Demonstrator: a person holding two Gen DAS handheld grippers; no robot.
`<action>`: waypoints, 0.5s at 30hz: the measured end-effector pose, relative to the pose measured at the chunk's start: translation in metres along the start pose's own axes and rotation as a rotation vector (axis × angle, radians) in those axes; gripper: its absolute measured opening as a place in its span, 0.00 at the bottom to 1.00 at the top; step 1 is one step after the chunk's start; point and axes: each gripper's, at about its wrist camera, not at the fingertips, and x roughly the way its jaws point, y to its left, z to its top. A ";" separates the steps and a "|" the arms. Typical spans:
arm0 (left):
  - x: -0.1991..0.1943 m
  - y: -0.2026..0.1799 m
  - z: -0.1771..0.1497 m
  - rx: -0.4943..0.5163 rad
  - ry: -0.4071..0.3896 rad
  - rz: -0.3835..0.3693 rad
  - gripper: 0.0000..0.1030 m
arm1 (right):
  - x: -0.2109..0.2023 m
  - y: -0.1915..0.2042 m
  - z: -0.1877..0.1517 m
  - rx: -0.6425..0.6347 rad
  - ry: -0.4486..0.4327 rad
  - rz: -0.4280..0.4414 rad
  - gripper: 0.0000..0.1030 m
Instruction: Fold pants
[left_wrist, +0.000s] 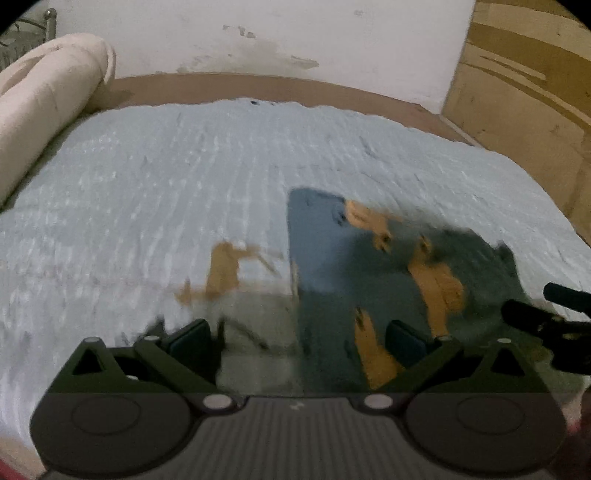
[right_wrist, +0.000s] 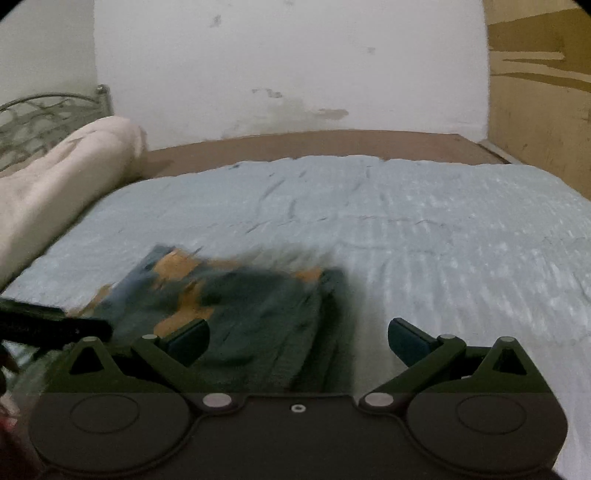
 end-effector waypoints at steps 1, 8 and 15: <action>-0.002 -0.001 -0.006 -0.003 0.004 0.005 0.99 | -0.005 0.002 -0.007 -0.002 0.009 -0.022 0.99; -0.016 -0.007 -0.025 0.006 -0.025 0.027 0.99 | -0.018 -0.002 -0.038 0.067 0.041 -0.054 0.99; -0.019 -0.005 -0.026 -0.003 -0.021 0.030 0.99 | -0.021 0.001 -0.039 0.067 0.045 -0.063 0.99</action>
